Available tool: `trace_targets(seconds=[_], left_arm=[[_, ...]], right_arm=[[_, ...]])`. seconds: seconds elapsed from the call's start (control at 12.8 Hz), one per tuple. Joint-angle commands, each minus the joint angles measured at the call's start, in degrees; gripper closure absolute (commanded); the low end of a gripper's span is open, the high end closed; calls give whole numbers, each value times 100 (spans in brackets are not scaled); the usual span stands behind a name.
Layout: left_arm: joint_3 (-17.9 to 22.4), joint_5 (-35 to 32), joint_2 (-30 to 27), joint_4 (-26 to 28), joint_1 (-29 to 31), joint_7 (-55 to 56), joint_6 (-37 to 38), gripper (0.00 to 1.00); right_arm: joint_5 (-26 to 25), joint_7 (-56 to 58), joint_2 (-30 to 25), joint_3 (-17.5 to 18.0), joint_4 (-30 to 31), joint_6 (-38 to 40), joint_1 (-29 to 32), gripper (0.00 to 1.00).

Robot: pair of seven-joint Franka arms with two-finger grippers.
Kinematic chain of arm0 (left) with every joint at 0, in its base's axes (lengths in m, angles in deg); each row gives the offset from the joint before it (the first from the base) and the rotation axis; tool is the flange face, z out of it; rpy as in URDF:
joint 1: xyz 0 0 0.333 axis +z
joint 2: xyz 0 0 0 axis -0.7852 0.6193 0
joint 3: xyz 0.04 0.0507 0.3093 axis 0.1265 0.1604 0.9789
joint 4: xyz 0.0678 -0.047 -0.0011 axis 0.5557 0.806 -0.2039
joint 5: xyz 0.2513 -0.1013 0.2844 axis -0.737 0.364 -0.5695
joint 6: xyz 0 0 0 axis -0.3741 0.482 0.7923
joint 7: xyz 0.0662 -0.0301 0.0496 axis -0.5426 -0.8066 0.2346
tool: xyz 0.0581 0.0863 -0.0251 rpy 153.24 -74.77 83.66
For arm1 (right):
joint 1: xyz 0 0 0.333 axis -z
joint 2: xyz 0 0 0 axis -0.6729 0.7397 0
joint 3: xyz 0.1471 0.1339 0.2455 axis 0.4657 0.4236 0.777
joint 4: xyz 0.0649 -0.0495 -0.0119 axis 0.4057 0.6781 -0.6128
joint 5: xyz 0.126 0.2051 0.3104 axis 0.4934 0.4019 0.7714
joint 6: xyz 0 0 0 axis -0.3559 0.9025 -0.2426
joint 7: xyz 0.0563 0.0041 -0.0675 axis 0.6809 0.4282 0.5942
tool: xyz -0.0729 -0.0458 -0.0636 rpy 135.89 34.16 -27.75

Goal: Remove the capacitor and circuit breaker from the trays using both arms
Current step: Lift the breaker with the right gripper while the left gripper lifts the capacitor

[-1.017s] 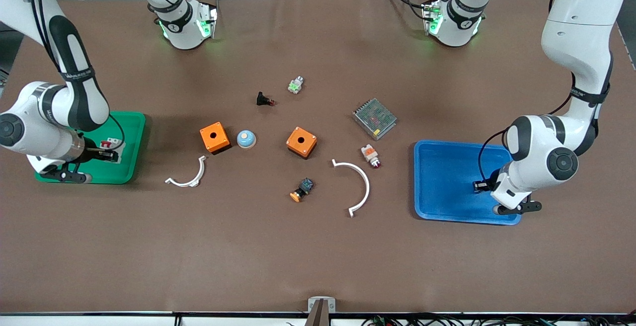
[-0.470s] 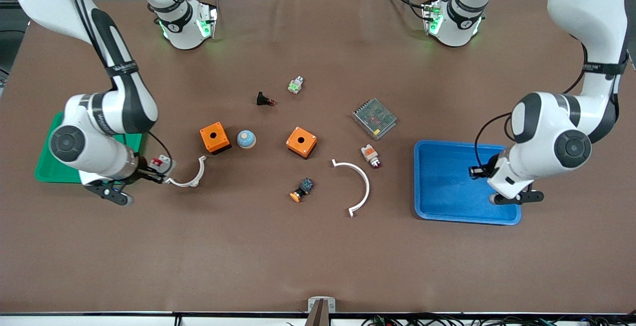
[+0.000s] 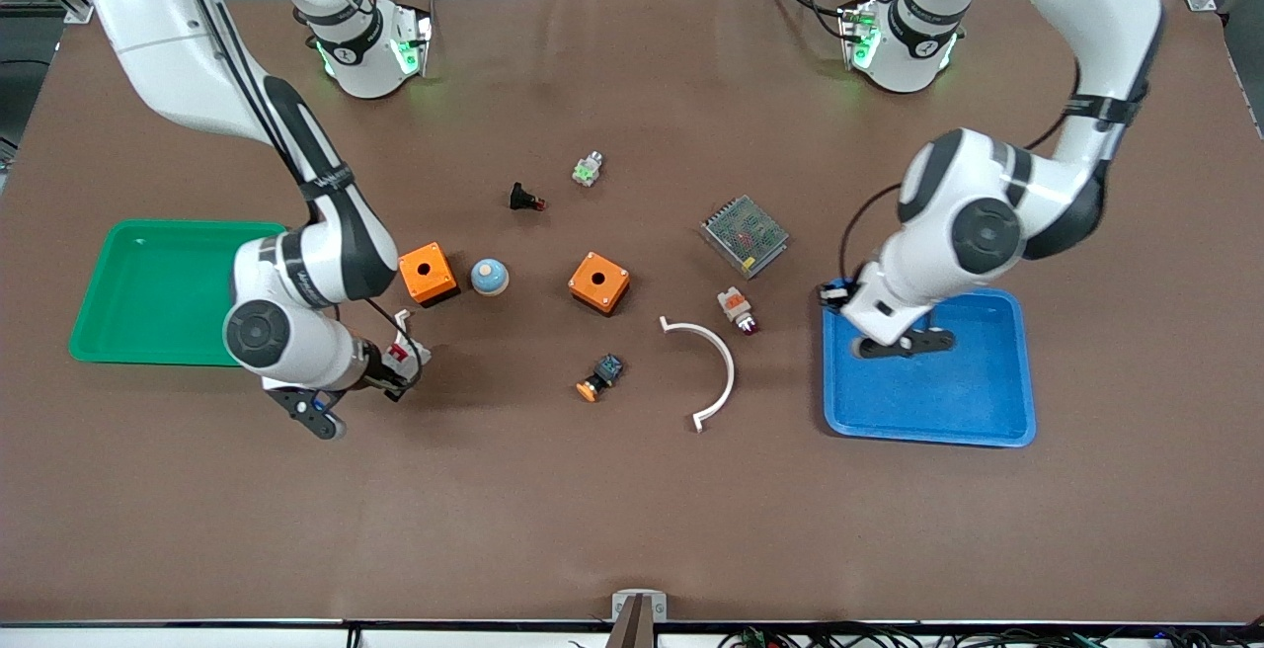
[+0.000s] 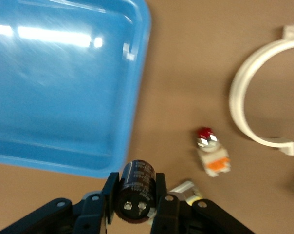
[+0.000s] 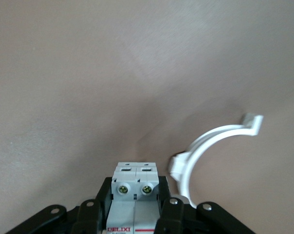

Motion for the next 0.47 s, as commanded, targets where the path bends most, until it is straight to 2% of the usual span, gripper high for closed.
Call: trace_targets(seconds=[0.0,0.16,0.39], left_arm=[[-50,-72,67,105,-605,1195,-218,99],[-50,-72,242,114,-1063,2144,-525,100],[-33,-81,602,122,-1774,3427,-981,100]], right_arm=[[-23,-161,82,2,-236,128,0,47],[-14,-152,47,2,-245,154,-9,21],[-67,-12,-207,-16,-236,233,96,0]])
